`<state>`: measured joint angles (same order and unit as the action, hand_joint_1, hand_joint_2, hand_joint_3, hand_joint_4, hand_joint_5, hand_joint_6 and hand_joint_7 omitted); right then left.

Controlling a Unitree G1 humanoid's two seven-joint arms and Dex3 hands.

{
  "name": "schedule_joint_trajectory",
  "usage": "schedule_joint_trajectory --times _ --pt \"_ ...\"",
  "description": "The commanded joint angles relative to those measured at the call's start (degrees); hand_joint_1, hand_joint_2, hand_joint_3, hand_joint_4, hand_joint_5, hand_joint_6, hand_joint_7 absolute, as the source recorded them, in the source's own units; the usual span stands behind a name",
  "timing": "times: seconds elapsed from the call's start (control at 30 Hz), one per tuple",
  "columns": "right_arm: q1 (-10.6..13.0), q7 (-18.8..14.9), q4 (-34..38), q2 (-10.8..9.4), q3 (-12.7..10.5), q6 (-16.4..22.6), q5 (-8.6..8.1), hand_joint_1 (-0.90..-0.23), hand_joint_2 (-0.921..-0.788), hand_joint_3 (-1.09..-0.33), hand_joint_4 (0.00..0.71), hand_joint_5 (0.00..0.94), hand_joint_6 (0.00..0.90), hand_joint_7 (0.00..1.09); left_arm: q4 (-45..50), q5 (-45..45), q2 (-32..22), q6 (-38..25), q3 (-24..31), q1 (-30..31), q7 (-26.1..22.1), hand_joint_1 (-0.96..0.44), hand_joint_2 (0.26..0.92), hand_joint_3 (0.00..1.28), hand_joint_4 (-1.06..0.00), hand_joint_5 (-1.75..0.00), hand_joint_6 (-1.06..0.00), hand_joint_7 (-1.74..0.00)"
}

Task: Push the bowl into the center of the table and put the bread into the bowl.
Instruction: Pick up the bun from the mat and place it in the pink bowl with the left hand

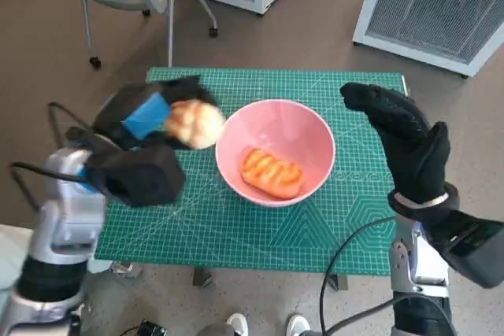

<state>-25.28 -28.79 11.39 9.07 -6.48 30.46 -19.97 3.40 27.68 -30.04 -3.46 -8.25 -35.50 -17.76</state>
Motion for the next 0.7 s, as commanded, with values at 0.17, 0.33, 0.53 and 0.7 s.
schedule_joint_trajectory --times 0.17,0.33,0.53,0.7 --pt "0.9 -0.9 0.1 0.3 0.4 -0.9 0.08 -0.674 -0.921 -0.705 0.044 0.000 -0.001 0.40 -10.9 4.3 7.0 12.1 -4.9 -7.1 13.0 0.00 0.882 0.04 -0.84 -1.10 -0.72 -0.97" --pt "1.4 -1.1 -0.5 0.3 0.5 -1.2 -0.07 -0.673 -0.921 -0.707 0.042 0.000 -0.001 0.39 -17.8 4.7 10.5 16.7 -7.6 -10.3 15.7 0.00 0.887 0.03 -0.84 -1.06 -0.70 -1.02" --pt "2.1 -1.2 -1.8 0.5 0.3 -2.2 -0.69 -0.673 -0.921 -0.708 0.040 0.000 -0.001 0.39 -24.2 5.0 13.7 19.5 -10.4 -13.3 15.4 0.00 0.908 0.02 -0.81 -1.04 -0.67 -1.11" --pt "2.7 -1.1 -2.7 0.4 0.0 -2.9 -1.01 -0.672 -0.921 -0.707 0.039 0.000 -0.001 0.39 -28.5 5.8 15.6 19.8 -12.3 -14.7 14.5 0.00 0.916 0.02 -0.78 -1.04 -0.66 -1.15"
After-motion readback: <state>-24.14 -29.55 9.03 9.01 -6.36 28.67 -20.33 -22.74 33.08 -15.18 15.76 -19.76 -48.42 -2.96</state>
